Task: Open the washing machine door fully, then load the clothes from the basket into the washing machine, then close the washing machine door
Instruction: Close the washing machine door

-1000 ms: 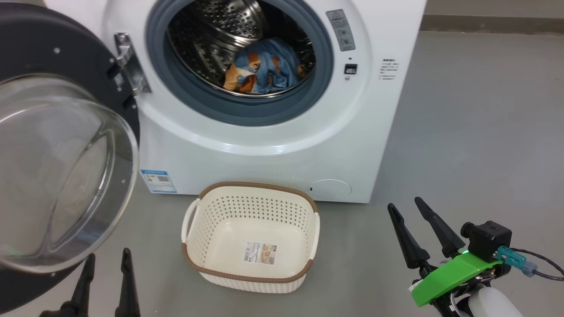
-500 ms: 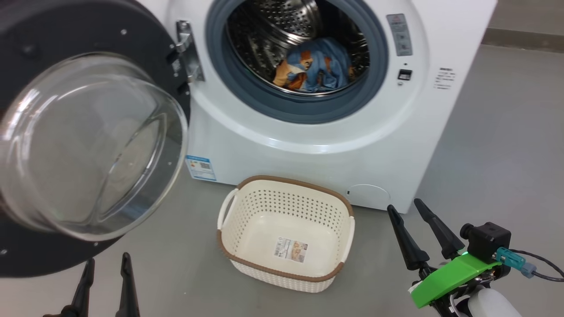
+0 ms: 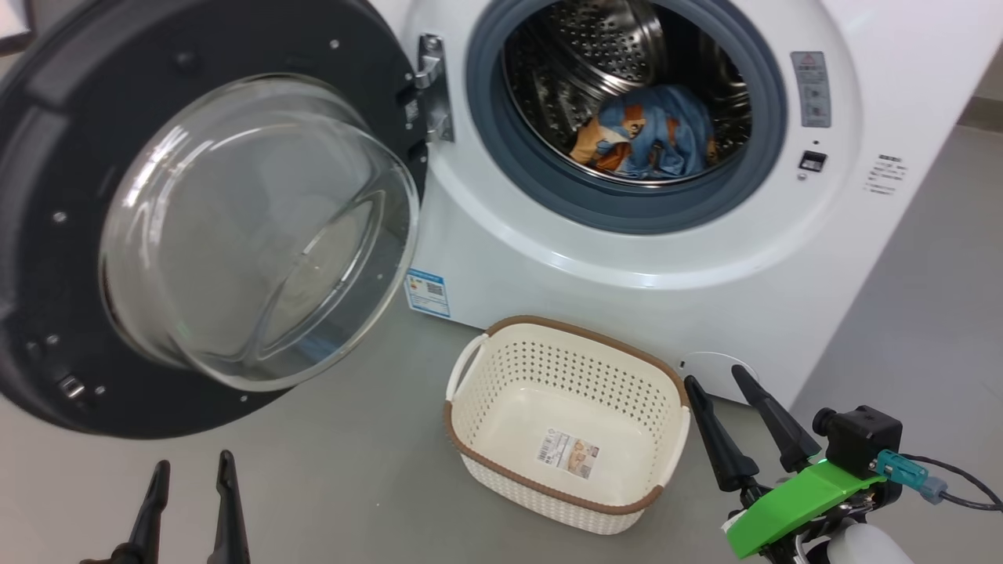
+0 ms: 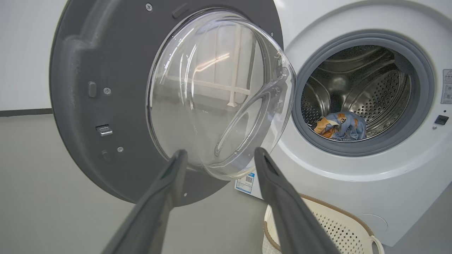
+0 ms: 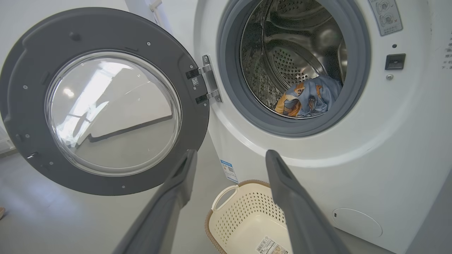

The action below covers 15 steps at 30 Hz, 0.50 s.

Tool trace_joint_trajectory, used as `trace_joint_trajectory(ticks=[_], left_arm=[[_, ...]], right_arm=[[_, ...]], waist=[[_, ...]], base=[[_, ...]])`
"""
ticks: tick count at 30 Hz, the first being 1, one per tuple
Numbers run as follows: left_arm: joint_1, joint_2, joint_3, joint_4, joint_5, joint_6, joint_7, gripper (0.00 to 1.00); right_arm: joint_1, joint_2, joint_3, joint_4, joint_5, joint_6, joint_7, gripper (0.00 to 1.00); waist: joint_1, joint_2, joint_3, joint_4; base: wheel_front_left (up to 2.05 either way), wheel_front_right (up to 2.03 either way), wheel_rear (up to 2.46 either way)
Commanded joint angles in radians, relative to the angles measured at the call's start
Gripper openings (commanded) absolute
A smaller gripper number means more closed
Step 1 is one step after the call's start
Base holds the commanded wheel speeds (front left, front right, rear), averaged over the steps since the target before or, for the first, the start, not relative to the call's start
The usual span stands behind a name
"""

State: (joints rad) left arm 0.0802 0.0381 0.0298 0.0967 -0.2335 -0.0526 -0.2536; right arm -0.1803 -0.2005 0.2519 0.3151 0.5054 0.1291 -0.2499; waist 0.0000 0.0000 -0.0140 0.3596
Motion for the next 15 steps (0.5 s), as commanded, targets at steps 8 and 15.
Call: trace_joint_trajectory(ticks=[8,15], left_arm=[[-0.011,0.014,0.036,-0.018,0.011,0.001,-0.008,1.0],[-0.012,0.013,0.031,-0.018,0.012,0.002,-0.008,1.0]], right_arm=[[0.006,0.008,0.027,-0.02,0.013,0.002,-0.012,1.0],[0.007,0.004,0.033,-0.024,0.016,0.002,-0.012,1.0]], waist=[[0.0,0.0,-0.013,0.07],[0.0,0.0,-0.011,0.085]], base=[[0.0,0.0,0.0],[0.0,0.0,0.0]])
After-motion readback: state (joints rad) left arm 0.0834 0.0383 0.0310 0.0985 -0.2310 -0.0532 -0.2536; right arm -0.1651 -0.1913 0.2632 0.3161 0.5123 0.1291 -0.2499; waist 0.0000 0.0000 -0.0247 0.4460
